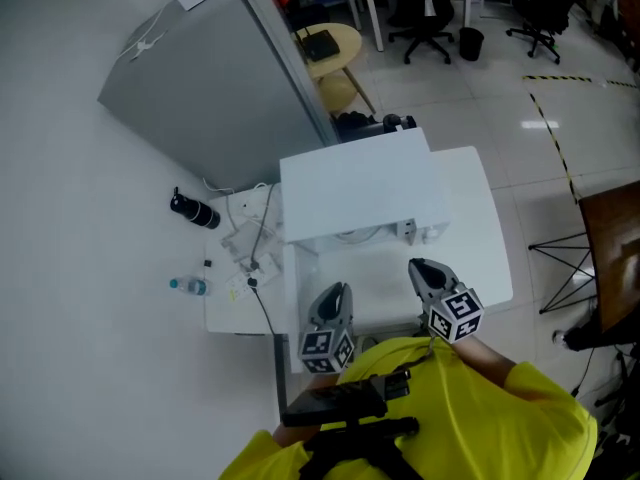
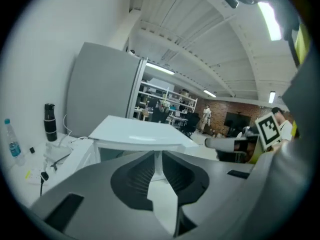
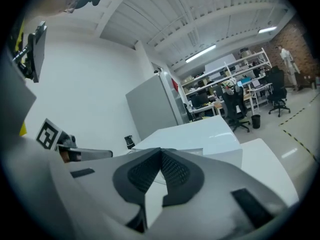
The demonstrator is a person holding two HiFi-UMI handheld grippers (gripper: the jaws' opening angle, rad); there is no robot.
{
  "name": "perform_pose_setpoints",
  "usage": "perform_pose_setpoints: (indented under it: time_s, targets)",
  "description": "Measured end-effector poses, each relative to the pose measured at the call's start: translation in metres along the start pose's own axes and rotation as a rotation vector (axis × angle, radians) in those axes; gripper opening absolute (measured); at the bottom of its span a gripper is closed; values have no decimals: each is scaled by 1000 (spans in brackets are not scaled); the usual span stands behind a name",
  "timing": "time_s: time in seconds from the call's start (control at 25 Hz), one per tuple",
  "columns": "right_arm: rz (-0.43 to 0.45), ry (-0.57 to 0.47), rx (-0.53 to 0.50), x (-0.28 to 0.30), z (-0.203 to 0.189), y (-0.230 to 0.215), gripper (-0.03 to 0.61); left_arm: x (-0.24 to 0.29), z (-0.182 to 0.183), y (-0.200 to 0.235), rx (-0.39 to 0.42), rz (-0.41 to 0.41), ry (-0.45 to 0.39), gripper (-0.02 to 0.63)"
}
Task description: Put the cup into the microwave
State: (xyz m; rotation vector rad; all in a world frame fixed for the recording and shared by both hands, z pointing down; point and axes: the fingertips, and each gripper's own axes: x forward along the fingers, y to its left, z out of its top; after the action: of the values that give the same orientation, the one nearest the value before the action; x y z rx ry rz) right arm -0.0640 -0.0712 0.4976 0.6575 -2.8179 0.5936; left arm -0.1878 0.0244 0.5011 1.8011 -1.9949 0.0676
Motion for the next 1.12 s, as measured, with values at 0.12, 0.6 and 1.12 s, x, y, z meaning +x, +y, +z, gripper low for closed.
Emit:
perform_pose_setpoints:
  time_s: [0.12, 0.6, 1.12]
  targets:
    - [28, -17, -10, -10, 10, 21, 3, -16, 29, -13, 21, -53, -67, 43]
    - [27, -71, -76, -44, 21, 79, 3, -39, 17, -20, 70, -142, -68, 43]
    - [-74, -79, -67, -68, -8, 107, 2, -62, -6, -18, 125, -219, -34, 43]
